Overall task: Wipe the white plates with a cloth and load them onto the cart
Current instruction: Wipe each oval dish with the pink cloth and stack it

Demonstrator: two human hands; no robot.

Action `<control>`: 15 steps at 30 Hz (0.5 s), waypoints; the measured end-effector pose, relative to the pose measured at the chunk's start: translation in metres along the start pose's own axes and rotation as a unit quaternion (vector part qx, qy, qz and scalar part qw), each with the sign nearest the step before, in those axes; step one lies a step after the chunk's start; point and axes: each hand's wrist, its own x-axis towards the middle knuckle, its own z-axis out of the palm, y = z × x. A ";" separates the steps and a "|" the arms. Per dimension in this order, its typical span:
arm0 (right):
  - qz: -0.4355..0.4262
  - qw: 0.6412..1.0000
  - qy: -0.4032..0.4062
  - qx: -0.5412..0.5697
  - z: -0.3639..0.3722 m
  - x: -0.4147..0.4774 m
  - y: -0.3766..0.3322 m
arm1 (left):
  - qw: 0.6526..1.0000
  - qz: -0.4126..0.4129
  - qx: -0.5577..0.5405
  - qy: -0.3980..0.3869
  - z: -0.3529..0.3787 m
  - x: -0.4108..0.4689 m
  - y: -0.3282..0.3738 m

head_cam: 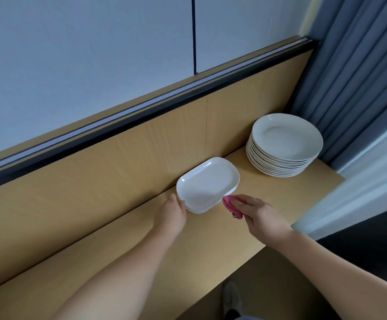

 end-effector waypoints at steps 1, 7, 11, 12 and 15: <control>-0.013 1.000 -0.003 0.001 0.000 0.003 0.008 | 1.000 -0.020 -0.015 -0.001 0.004 0.006 0.005; -0.062 0.998 -0.004 0.020 0.002 0.022 0.035 | 0.989 -0.113 -0.089 0.025 0.016 0.030 0.021; -0.085 0.996 -0.002 0.037 0.003 0.031 0.042 | 0.986 -0.139 -0.092 0.030 0.013 0.030 0.025; -0.087 0.995 -0.012 0.041 0.003 0.033 0.043 | 0.984 -0.145 -0.096 0.028 0.012 0.030 0.025; -0.089 0.994 -0.035 0.045 0.005 0.036 0.044 | 0.980 -0.165 -0.104 0.030 0.008 0.031 0.022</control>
